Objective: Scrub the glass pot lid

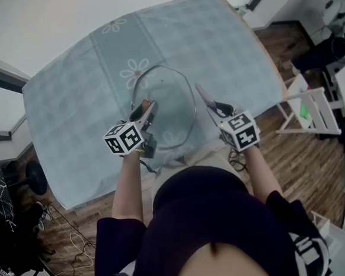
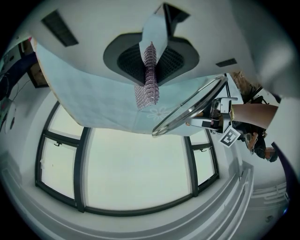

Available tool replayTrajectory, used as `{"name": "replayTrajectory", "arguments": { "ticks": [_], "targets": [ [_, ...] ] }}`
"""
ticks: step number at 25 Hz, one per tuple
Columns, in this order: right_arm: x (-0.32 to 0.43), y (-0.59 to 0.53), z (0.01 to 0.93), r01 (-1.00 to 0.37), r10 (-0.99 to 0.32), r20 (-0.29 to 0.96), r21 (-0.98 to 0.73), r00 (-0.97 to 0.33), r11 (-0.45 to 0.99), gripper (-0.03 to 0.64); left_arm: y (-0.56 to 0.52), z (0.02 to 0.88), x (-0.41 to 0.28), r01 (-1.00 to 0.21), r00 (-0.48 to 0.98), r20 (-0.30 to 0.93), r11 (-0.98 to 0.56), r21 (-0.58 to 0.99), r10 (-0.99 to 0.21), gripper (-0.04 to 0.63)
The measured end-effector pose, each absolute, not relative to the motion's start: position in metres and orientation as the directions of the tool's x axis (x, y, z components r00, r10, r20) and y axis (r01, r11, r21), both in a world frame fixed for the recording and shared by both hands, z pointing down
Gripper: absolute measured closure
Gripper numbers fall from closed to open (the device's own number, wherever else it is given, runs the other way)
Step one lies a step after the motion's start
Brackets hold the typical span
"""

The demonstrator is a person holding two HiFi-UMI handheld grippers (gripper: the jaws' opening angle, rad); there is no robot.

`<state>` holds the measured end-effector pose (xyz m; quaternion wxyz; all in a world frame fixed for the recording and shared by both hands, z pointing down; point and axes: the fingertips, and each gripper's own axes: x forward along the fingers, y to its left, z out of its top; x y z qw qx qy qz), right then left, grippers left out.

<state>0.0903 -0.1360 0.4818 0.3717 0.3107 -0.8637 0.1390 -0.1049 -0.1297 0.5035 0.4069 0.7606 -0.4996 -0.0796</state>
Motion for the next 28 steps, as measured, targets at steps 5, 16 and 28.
{"name": "replayTrajectory", "arguments": {
  "ticks": [5, 16, 28],
  "targets": [
    [0.078, -0.133, 0.480, -0.631, -0.440, 0.721, 0.006, -0.535, 0.776, 0.540, -0.123, 0.496, -0.118, -0.631, 0.513, 0.213, -0.197, 0.750, -0.831, 0.430],
    [0.057, -0.120, 0.480, -0.600, -0.414, 0.730, 0.007, -0.543, 0.800, 0.540, -0.114, 0.486, -0.139, -0.510, 0.551, 0.088, -0.252, 0.822, -0.830, 0.430],
    [0.039, -0.104, 0.478, -0.596, -0.415, 0.729, 0.012, -0.544, 0.803, 0.540, -0.100, 0.481, -0.166, -0.381, 0.566, -0.034, -0.298, 0.875, -0.824, 0.430]
  ]
}}
